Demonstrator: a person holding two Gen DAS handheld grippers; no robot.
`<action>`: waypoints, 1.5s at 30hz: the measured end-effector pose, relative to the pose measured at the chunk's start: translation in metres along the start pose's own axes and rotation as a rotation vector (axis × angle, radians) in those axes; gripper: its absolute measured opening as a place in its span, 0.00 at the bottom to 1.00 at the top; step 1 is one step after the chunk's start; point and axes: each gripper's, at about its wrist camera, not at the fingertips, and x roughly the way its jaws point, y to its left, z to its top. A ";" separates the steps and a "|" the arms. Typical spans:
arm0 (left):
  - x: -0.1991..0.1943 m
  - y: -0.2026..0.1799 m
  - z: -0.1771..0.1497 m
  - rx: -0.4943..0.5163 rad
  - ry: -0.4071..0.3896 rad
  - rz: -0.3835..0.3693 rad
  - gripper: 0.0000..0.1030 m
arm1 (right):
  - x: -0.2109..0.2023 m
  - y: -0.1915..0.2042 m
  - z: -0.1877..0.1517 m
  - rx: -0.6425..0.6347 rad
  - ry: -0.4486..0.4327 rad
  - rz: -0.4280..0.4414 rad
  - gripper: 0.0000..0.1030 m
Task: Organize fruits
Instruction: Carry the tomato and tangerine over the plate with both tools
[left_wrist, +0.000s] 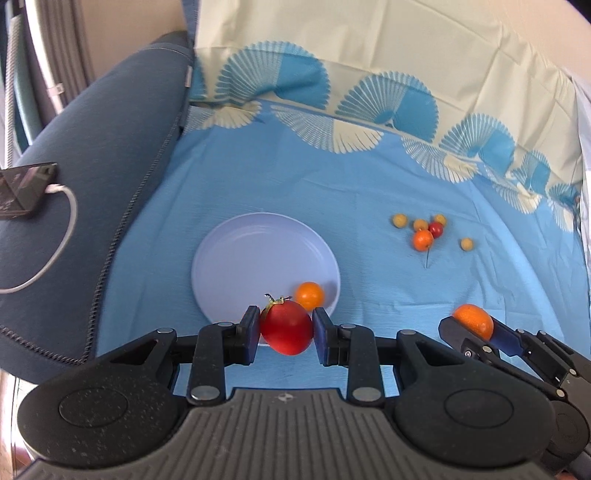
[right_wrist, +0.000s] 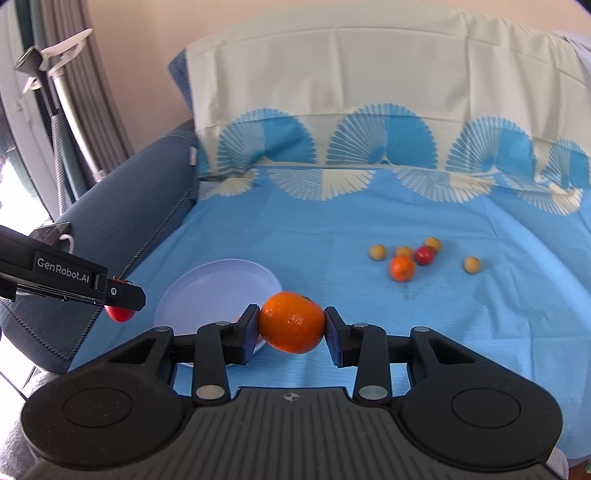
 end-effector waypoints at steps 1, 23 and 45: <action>-0.005 0.005 -0.001 -0.007 -0.006 -0.002 0.33 | -0.001 0.005 0.001 -0.004 0.000 0.005 0.38; -0.050 0.050 -0.022 -0.072 -0.070 -0.030 0.33 | -0.038 0.063 0.002 -0.080 -0.022 0.046 0.38; -0.016 0.056 -0.001 -0.081 -0.037 -0.017 0.33 | -0.003 0.066 0.008 -0.065 0.025 0.051 0.38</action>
